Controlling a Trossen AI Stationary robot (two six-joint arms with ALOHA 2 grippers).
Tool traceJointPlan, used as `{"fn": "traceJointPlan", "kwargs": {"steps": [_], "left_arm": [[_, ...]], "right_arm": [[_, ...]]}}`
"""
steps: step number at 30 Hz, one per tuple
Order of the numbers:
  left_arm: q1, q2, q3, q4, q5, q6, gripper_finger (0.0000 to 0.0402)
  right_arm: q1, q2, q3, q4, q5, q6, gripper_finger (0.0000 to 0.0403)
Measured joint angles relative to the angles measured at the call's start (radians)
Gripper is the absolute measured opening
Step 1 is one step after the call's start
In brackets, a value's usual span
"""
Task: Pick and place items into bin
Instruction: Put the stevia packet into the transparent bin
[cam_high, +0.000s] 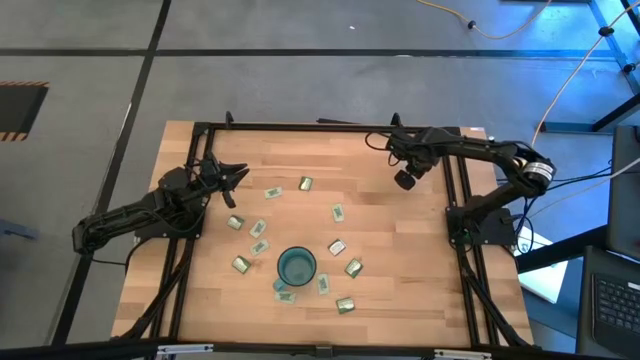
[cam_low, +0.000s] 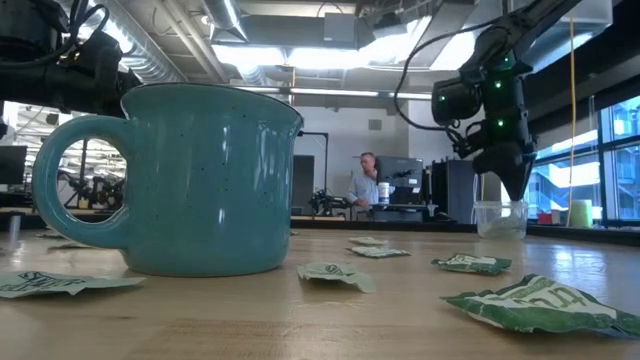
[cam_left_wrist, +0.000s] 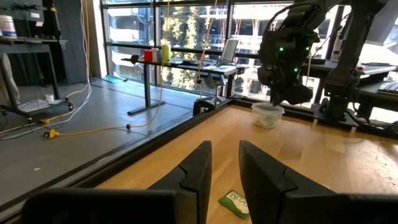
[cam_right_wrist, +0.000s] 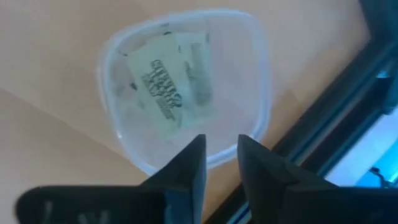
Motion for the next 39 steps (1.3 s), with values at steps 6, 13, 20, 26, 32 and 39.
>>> {"fn": "traceJointPlan", "kwargs": {"steps": [6,13,20,26,32,39], "left_arm": [[0.0,0.0,0.0,0.0,0.0,0.0,0.0075],[0.0,0.0,0.0,0.0,0.0,0.0,0.0075],[0.0,0.0,0.0,0.0,0.0,0.0,0.0075],[0.0,0.0,0.0,0.0,0.0,0.0,0.0075],[0.0,0.0,0.0,0.0,0.0,0.0,0.0075],[0.0,0.0,0.0,0.0,0.004,0.0,0.0075]], "right_arm": [[0.045,-0.082,0.019,0.004,0.019,-0.001,0.0125],[0.219,-0.181,0.04,0.176,-0.187,-0.091,0.0126],[0.442,-0.111,0.041,0.438,-0.225,-0.158,0.0126],[0.566,0.026,0.041,0.648,-0.224,-0.217,0.0126],[0.604,0.175,0.041,0.799,-0.223,-0.236,0.0126],[0.605,0.301,0.04,0.826,-0.222,-0.234,0.0126]]}}
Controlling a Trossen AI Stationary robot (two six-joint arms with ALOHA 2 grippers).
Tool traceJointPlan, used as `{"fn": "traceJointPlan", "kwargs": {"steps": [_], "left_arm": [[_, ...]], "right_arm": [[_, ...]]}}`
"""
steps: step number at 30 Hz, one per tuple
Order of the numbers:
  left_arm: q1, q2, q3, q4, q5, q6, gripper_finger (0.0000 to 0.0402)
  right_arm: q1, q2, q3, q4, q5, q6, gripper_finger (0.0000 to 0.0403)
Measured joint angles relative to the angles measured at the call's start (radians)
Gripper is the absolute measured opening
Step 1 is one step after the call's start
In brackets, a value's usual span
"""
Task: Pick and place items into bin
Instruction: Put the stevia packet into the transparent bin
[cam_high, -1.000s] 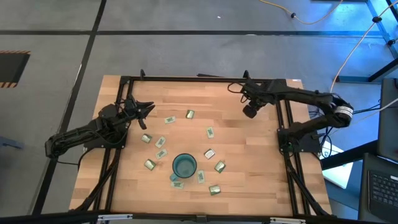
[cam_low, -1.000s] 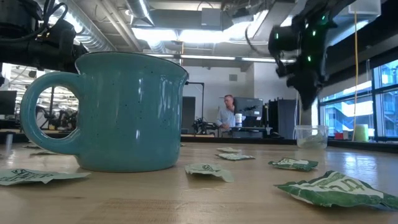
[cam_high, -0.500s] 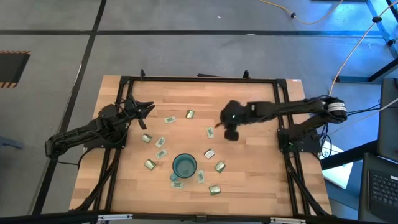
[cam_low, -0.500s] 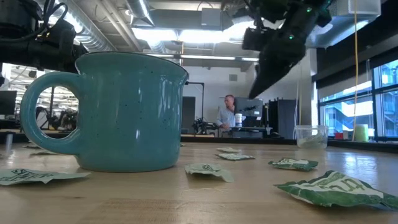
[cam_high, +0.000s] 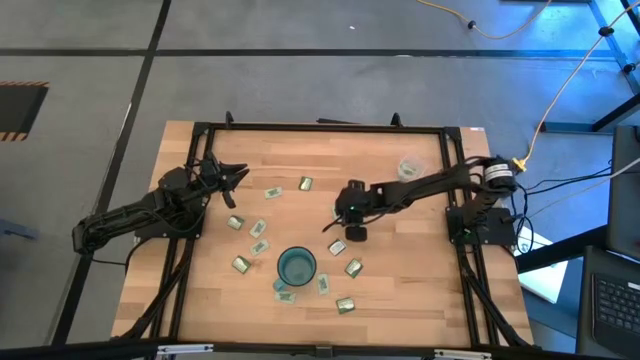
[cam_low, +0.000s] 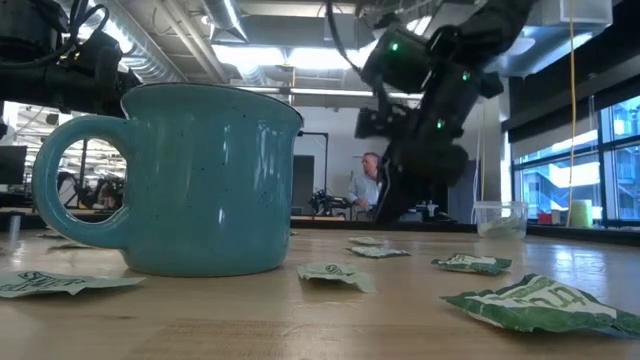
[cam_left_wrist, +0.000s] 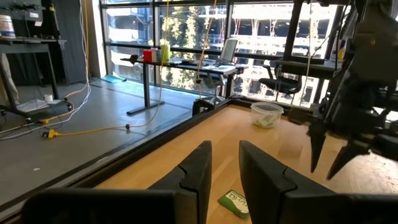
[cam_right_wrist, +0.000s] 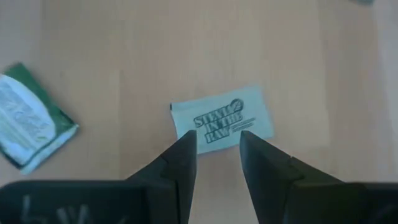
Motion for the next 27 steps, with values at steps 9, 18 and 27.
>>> {"fn": "traceJointPlan", "kwargs": {"steps": [9,18,27], "left_arm": [[0.0,0.0,0.0,0.0,0.0,0.0,0.0075],[0.0,0.0,0.0,0.0,0.0,0.0,0.0075],[0.0,0.0,0.0,0.0,0.0,0.0,0.0075]], "right_arm": [[0.0,0.068,0.004,0.021,-0.045,0.025,0.0098],[0.0,0.076,0.004,0.004,-0.048,0.024,0.0031],[-0.001,0.025,-0.004,-0.053,-0.043,0.051,0.0004]]}}
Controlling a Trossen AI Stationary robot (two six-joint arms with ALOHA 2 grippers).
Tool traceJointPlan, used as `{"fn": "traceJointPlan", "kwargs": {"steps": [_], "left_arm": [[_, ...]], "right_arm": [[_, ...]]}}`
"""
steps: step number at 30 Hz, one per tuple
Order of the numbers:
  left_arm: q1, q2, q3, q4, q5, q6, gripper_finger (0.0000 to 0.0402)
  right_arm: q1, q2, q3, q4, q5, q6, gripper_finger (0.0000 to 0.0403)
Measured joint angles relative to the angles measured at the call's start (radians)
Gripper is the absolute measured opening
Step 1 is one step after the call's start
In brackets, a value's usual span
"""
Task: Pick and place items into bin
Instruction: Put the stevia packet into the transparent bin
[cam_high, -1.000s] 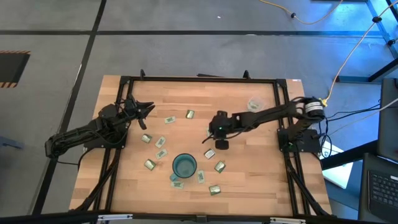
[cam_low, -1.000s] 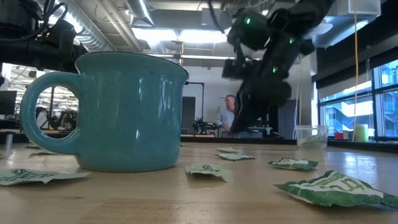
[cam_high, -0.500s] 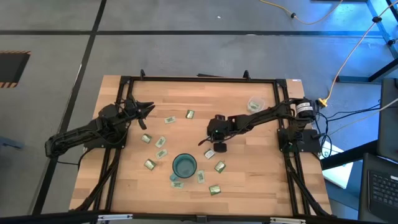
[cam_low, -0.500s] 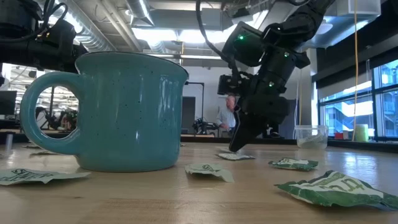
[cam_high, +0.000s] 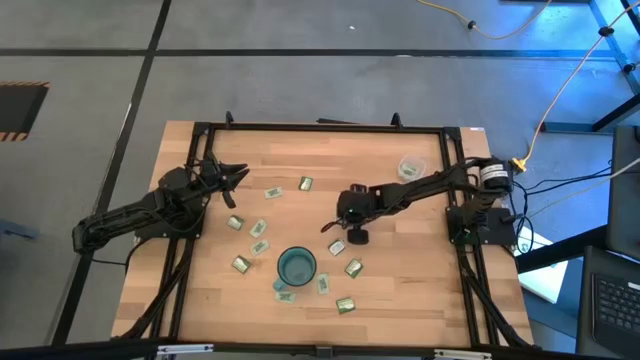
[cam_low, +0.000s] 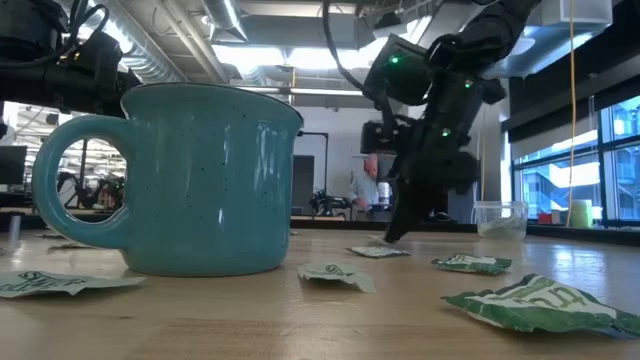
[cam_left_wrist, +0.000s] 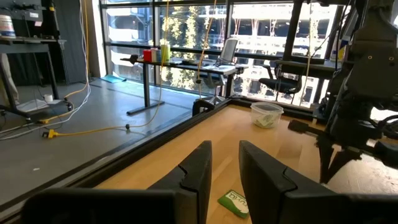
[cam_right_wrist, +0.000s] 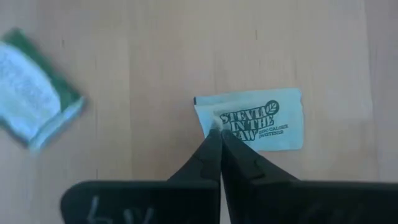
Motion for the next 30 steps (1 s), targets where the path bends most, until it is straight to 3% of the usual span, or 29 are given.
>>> {"fn": "traceJointPlan", "kwargs": {"steps": [4,8,14,17,22,26,30], "left_arm": [[0.0,0.001,0.0,0.0,0.0,0.0,0.0075],[0.0,0.004,0.0,0.0,0.0,0.0,0.0075],[0.0,0.007,0.0,0.0,0.0,0.0,0.0075],[0.0,0.007,0.0,0.0,-0.004,0.0,0.0075],[0.0,0.007,0.0,0.0,-0.004,0.0,0.0075],[0.0,0.007,0.0,0.0,-0.003,0.0,0.0075],[0.0,0.007,0.0,0.0,-0.002,0.0,0.0075]], "right_arm": [[-0.002,-0.124,0.0,-0.086,0.023,0.006,0.0002],[-0.01,-0.299,0.0,-0.279,0.106,0.052,0.0002],[-0.09,-0.565,0.001,-0.622,0.263,0.268,0.0001],[-0.169,-0.644,0.001,-0.733,0.281,0.364,0.0001],[-0.325,-0.683,-0.024,-0.794,0.268,0.419,0.0001],[-0.442,-0.664,-0.069,-0.747,0.154,0.34,0.0001],[-0.512,-0.623,-0.116,-0.672,0.13,0.285,0.0]]}}
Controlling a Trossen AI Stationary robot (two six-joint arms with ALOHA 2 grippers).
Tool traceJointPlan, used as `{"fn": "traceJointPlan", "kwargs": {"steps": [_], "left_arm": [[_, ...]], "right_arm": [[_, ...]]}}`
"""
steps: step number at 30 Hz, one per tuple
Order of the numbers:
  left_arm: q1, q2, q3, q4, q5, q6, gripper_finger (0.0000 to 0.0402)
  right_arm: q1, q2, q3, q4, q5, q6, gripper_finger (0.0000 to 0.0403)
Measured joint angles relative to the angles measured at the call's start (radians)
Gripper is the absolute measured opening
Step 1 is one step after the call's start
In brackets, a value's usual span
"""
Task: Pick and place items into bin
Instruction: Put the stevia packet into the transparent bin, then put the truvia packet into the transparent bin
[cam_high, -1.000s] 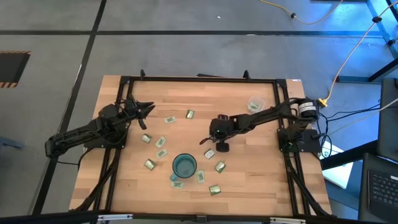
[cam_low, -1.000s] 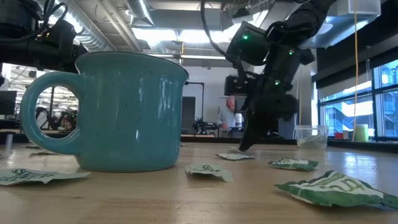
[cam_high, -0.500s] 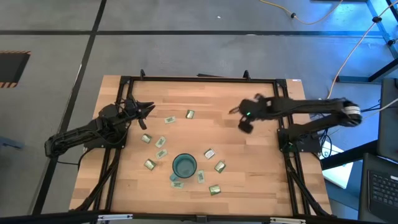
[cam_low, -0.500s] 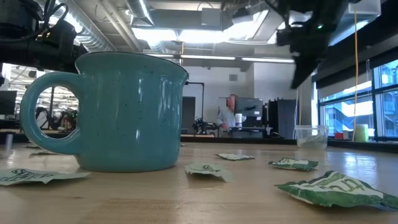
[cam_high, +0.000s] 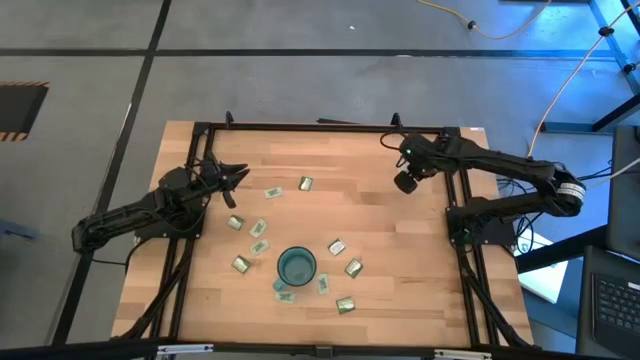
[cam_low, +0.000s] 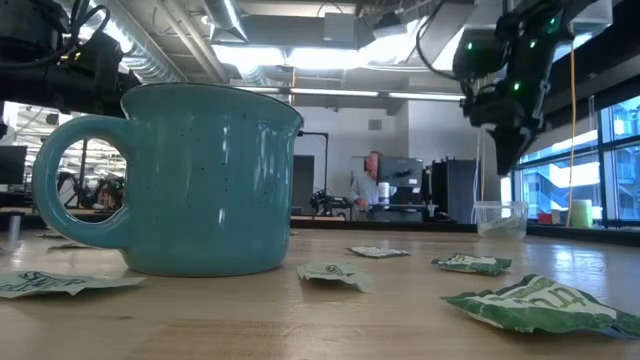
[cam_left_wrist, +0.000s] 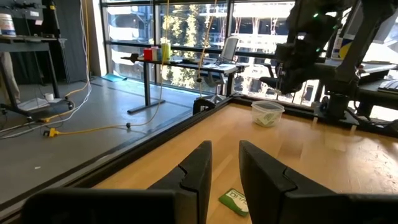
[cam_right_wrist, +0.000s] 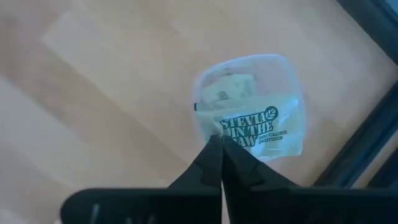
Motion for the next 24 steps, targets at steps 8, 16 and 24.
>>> {"fn": "traceJointPlan", "kwargs": {"steps": [8,16,24], "left_arm": [[0.0,0.0,0.0,0.0,0.002,0.0,0.0075],[0.0,0.0,0.0,0.0,0.002,0.0,0.0075],[0.0,0.0,0.0,0.0,0.002,0.0,0.0075]], "right_arm": [[-0.071,0.109,-0.012,0.055,-0.003,-0.042,0.0],[-0.095,0.188,-0.012,0.063,-0.008,-0.082,0.0001],[-0.095,0.192,-0.012,0.063,-0.007,-0.083,0.0056]]}}
